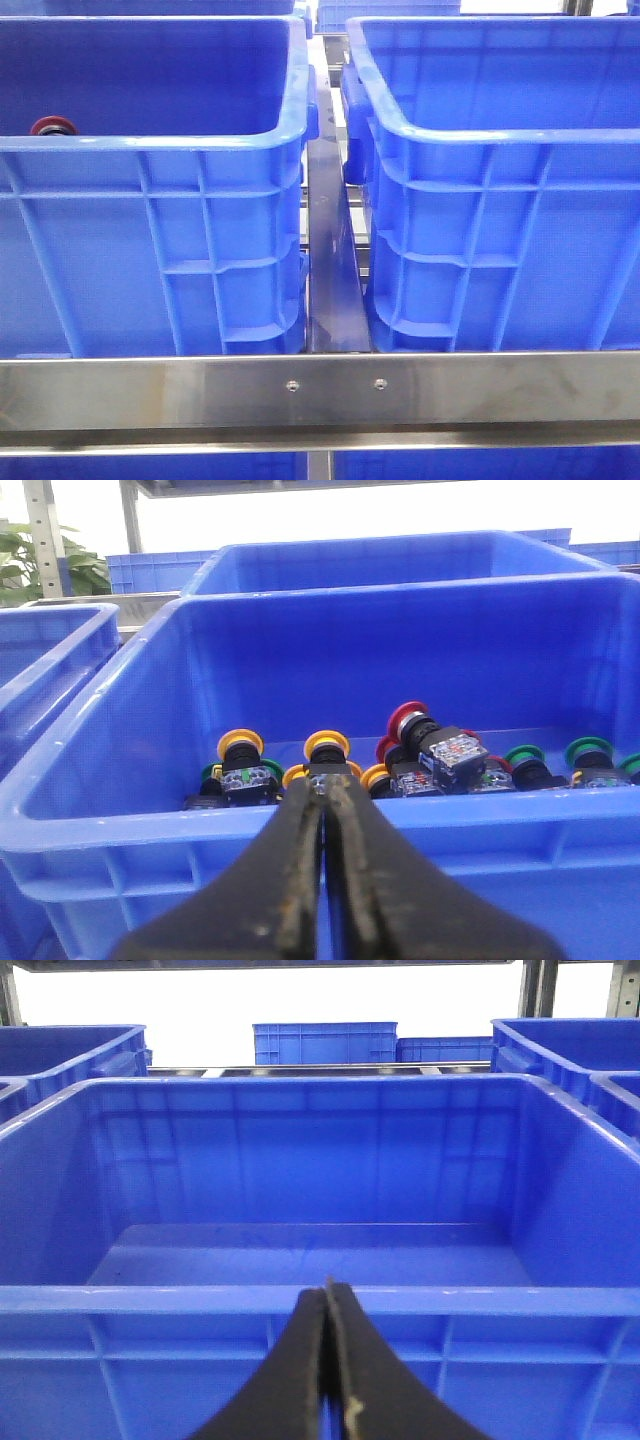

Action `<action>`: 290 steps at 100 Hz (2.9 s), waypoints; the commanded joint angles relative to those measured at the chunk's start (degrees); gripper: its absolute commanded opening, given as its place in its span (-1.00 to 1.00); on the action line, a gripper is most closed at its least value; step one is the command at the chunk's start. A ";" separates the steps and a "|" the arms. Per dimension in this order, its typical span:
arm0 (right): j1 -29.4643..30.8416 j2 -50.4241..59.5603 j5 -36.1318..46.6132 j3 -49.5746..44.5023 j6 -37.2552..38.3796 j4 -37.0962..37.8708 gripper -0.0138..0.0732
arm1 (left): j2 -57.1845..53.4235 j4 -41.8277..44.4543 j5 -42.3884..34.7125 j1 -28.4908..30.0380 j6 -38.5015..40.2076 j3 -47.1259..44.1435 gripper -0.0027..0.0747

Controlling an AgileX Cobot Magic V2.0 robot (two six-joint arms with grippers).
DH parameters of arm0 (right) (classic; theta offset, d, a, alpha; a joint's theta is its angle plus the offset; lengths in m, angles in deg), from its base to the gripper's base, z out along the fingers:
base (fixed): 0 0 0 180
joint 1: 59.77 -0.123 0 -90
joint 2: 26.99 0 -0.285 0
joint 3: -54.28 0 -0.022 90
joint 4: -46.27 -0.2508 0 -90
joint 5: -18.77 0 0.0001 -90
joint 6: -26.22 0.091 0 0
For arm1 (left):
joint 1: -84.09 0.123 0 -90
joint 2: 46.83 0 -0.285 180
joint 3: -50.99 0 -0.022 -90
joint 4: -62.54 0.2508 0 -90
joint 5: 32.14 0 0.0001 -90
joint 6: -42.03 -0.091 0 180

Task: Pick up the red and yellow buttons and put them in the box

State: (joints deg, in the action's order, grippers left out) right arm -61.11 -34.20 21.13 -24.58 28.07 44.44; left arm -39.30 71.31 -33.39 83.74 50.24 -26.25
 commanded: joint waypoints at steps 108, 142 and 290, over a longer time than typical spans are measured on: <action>-0.10 1.24 4.87 0.06 0.04 0.51 -0.84 | 33.93 -1.96 40.32 -0.36 -4.72 51.27 -0.98; -0.10 1.24 4.87 0.06 0.04 0.51 -0.84 | 40.31 -1.96 39.98 -0.36 -4.72 53.77 -0.97; -0.10 1.24 4.87 0.06 0.04 0.51 -0.84 | 72.92 4.51 33.23 -15.39 22.88 62.25 0.53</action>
State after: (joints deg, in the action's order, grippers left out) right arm -61.11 -34.20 21.13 -24.58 28.07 44.44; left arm 31.92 70.69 3.75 70.36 66.90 31.83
